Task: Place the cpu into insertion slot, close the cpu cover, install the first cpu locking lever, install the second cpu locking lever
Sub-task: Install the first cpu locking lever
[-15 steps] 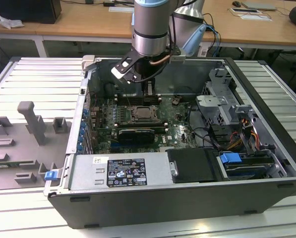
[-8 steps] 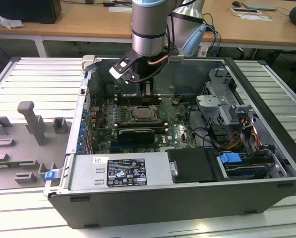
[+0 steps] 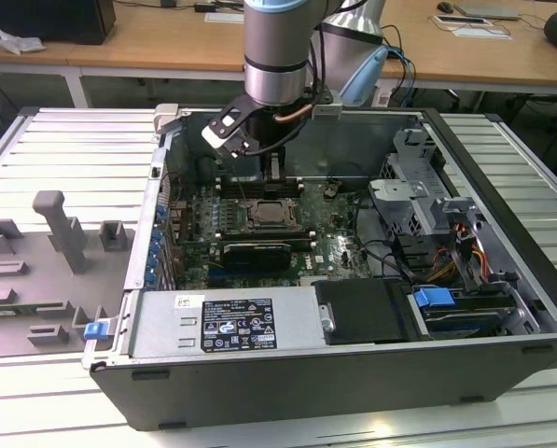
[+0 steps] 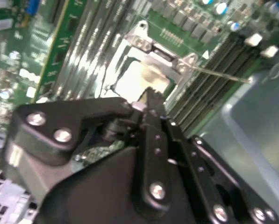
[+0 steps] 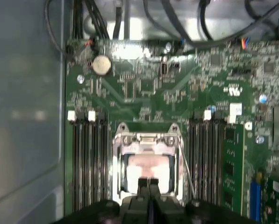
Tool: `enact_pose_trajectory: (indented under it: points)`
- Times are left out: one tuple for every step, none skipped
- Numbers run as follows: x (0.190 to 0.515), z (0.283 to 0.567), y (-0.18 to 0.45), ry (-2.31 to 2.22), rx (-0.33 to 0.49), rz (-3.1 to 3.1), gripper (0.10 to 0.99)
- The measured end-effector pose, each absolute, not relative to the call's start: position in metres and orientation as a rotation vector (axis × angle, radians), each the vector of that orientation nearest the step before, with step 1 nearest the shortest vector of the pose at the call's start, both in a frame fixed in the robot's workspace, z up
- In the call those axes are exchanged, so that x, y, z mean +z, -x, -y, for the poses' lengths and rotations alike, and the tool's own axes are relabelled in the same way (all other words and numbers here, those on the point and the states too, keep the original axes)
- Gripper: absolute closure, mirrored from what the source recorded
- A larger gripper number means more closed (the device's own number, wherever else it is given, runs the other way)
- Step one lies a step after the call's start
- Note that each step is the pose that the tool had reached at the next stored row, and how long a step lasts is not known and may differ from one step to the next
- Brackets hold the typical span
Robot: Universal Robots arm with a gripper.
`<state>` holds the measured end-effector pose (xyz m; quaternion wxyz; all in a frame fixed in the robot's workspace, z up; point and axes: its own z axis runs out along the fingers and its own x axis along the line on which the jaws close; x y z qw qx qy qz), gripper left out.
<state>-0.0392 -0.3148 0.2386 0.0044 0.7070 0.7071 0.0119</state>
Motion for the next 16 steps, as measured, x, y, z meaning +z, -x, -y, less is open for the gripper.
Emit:
enact_pose_trajectory:
  points:
    - [0.239, 0.315, 0.039, -2.215, 0.037, -2.215, 0.980]
    - [0.240, 0.315, 0.039, -2.215, 0.037, -2.215, 0.980]
    - [0.242, 0.315, 0.039, -2.215, 0.037, -2.215, 0.980]
    - [0.246, 0.315, 0.039, -2.215, 0.037, -2.215, 0.980]
    - [0.250, 0.315, 0.039, -2.215, 0.037, -2.215, 0.980]
    - [0.255, 0.315, 0.039, -2.215, 0.037, -2.215, 0.980]
    - [0.260, 0.315, 0.039, -2.215, 0.037, -2.215, 0.980]
    - [0.270, 0.315, 0.039, -2.215, 0.037, -2.215, 0.980]
    - [0.278, 0.315, 0.039, -2.215, 0.037, -2.215, 0.980]
    - [0.281, 0.315, 0.039, -2.214, 0.037, -2.217, 0.980]
    - [0.281, 0.315, 0.039, -2.205, 0.037, -2.225, 0.980]
    - [0.281, 0.315, 0.039, -2.174, 0.038, -2.256, 0.980]
    - [0.280, 0.315, 0.039, -2.154, 0.038, -2.275, 0.980]
    - [0.280, 0.315, 0.039, -2.131, 0.038, -2.297, 0.980]
    - [0.280, 0.315, 0.039, -2.086, 0.038, -2.339, 0.980]
    - [0.280, 0.315, 0.039, -2.056, 0.038, -2.366, 0.980]
